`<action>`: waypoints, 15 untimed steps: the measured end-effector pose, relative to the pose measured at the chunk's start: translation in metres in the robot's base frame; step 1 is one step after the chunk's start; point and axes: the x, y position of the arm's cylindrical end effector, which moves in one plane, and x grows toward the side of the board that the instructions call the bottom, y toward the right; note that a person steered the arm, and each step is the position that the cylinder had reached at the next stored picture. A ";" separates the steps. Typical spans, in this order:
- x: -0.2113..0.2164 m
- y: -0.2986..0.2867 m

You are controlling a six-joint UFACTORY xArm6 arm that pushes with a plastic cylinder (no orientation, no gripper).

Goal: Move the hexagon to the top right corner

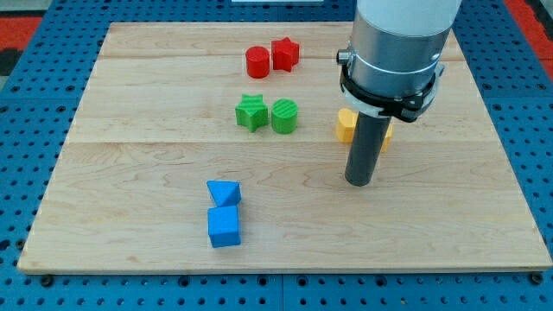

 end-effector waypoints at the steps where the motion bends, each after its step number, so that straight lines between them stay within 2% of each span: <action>1: 0.000 0.000; 2: 0.002 0.000; 3: -0.016 -0.033; 4: -0.022 -0.036; 5: -0.035 0.033; 6: -0.069 0.026; 7: -0.081 0.050; 8: -0.096 0.111; 9: -0.164 0.075; 10: -0.217 0.066; 12: -0.194 0.045; 13: -0.175 0.074; 14: -0.185 0.114; 15: -0.240 0.104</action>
